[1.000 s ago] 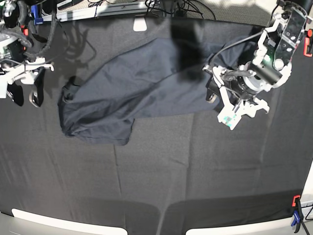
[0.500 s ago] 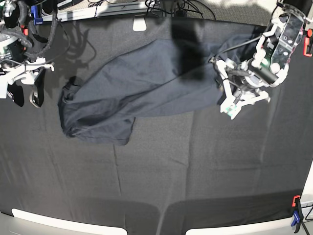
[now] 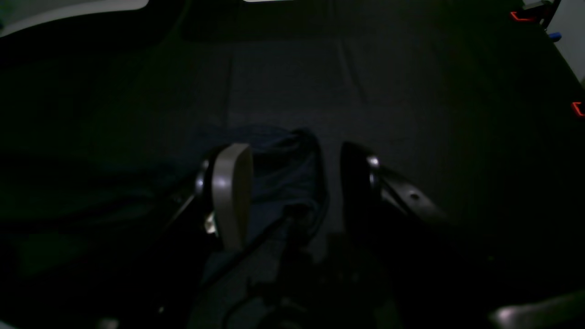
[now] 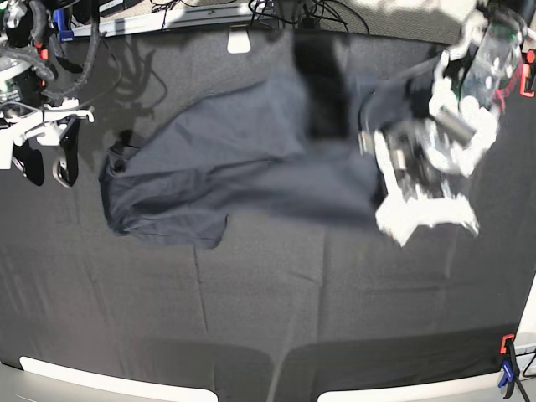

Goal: Layout the t-shirt on the table in an organized manner, then fold the t-shirt properly
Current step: 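Regrasp the shirt with the left gripper and pull it across the table, then grasp the shirt hem with the right gripper and pull it outward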

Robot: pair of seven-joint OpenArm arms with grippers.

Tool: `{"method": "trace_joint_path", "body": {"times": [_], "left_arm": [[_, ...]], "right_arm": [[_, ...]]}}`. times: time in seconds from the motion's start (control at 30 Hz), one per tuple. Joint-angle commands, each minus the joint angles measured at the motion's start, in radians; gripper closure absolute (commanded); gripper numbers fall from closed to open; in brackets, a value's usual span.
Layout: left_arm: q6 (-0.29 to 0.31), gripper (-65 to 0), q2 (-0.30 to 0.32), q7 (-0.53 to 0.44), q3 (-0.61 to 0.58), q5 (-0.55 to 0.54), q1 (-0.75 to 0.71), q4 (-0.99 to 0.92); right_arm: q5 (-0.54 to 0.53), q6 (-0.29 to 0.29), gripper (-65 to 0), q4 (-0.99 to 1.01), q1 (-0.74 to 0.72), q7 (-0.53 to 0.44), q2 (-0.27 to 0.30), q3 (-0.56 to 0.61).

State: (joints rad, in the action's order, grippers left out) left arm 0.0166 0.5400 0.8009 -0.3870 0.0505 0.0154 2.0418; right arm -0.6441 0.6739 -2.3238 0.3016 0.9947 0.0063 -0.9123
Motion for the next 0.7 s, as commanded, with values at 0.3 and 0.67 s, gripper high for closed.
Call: {"method": "trace_joint_path", "body": {"times": [0.3, 0.67], "left_arm": [[-0.047, 0.0, 0.009, 0.09, 0.008, -0.108, 0.198, 0.024], [0.265, 0.0, 0.009, 0.168, 0.006, -0.472, -0.279, 0.03]], "right_arm": [[-0.018, 0.024, -30.5, -0.018, -0.002, -0.03, 0.007, -0.003], [-0.019, 0.024, -30.5, -0.018, -0.008, -0.031, 0.008, -0.003]]}}
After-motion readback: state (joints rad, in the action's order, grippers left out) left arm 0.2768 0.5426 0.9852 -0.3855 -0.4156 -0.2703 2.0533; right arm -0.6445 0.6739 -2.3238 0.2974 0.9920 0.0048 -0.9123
